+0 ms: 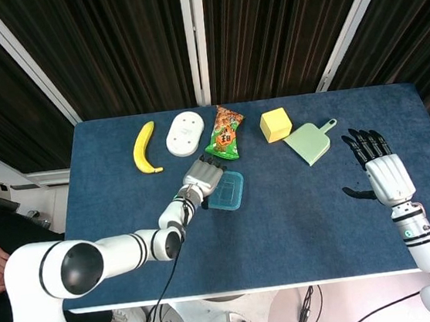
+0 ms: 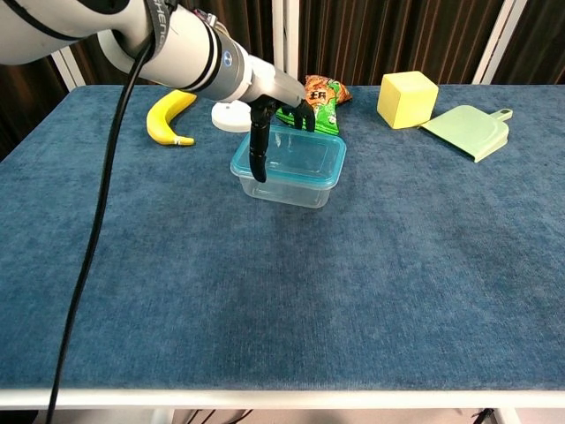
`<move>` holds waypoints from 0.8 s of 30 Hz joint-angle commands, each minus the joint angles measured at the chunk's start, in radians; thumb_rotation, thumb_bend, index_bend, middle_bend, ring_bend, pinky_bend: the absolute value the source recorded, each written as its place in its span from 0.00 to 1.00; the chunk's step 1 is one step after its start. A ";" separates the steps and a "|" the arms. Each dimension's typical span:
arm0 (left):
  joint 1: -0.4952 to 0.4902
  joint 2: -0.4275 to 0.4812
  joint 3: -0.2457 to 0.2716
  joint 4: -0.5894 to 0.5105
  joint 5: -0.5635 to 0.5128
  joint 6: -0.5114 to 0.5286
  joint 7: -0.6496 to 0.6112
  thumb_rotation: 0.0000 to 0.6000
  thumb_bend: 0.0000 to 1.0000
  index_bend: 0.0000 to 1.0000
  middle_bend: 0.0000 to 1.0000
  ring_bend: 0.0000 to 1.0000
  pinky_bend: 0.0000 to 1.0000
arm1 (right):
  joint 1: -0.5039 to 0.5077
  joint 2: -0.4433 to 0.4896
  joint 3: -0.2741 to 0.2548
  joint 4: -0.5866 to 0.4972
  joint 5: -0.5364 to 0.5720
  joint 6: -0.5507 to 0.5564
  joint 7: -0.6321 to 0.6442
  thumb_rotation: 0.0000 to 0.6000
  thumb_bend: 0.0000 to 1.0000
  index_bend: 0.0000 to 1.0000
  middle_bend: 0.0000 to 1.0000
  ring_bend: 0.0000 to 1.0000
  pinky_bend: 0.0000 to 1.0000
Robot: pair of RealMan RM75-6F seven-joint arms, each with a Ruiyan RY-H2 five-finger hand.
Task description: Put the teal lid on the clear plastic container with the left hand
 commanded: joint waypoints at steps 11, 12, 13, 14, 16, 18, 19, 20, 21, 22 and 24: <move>0.111 0.094 -0.074 -0.177 0.188 0.188 -0.074 1.00 0.05 0.07 0.03 0.00 0.00 | -0.003 0.005 0.004 -0.009 -0.007 0.008 0.002 1.00 0.01 0.00 0.00 0.00 0.00; 0.126 0.101 -0.074 -0.200 0.207 0.211 -0.076 1.00 0.04 0.08 0.04 0.00 0.00 | -0.003 0.005 0.003 -0.009 -0.009 0.010 0.002 1.00 0.01 0.00 0.00 0.00 0.00; 0.135 0.106 -0.071 -0.214 0.216 0.221 -0.073 1.00 0.04 0.10 0.06 0.00 0.00 | -0.003 0.005 0.003 -0.009 -0.009 0.010 0.002 1.00 0.01 0.00 0.00 0.00 0.00; 0.142 0.109 -0.069 -0.225 0.220 0.227 -0.068 1.00 0.04 0.12 0.07 0.00 0.00 | -0.003 0.004 0.003 -0.009 -0.010 0.010 0.002 1.00 0.01 0.00 0.00 0.00 0.00; 0.151 0.110 -0.064 -0.239 0.222 0.226 -0.053 1.00 0.04 0.14 0.08 0.00 0.00 | -0.002 0.002 0.002 -0.010 -0.011 0.010 0.002 1.00 0.01 0.00 0.00 0.00 0.00; 0.154 0.105 -0.056 -0.240 0.211 0.212 -0.033 1.00 0.04 0.16 0.09 0.00 0.00 | -0.003 0.000 0.002 -0.010 -0.012 0.012 0.003 1.00 0.01 0.00 0.00 0.00 0.00; 0.154 0.101 -0.055 -0.238 0.205 0.206 -0.026 1.00 0.04 0.16 0.09 0.00 0.00 | -0.003 0.000 0.002 -0.010 -0.012 0.012 0.002 1.00 0.01 0.00 0.00 0.00 0.00; 0.156 0.097 -0.056 -0.234 0.200 0.203 -0.021 1.00 0.04 0.16 0.09 0.00 0.00 | -0.004 0.000 0.002 -0.010 -0.013 0.013 0.002 1.00 0.01 0.00 0.00 0.00 0.00; 0.159 0.088 -0.057 -0.226 0.198 0.201 -0.017 1.00 0.04 0.16 0.10 0.00 0.00 | -0.004 0.000 0.002 -0.010 -0.013 0.014 0.001 1.00 0.01 0.00 0.00 0.00 0.00; 0.162 0.081 -0.058 -0.219 0.197 0.200 -0.013 1.00 0.04 0.16 0.10 0.00 0.00 | -0.005 0.000 0.002 -0.010 -0.013 0.014 0.000 1.00 0.01 0.00 0.00 0.00 0.00; 0.166 0.069 -0.058 -0.205 0.192 0.196 -0.004 1.00 0.04 0.16 0.10 0.00 0.00 | -0.005 0.000 0.003 -0.012 -0.012 0.014 -0.001 1.00 0.01 0.00 0.00 0.00 0.00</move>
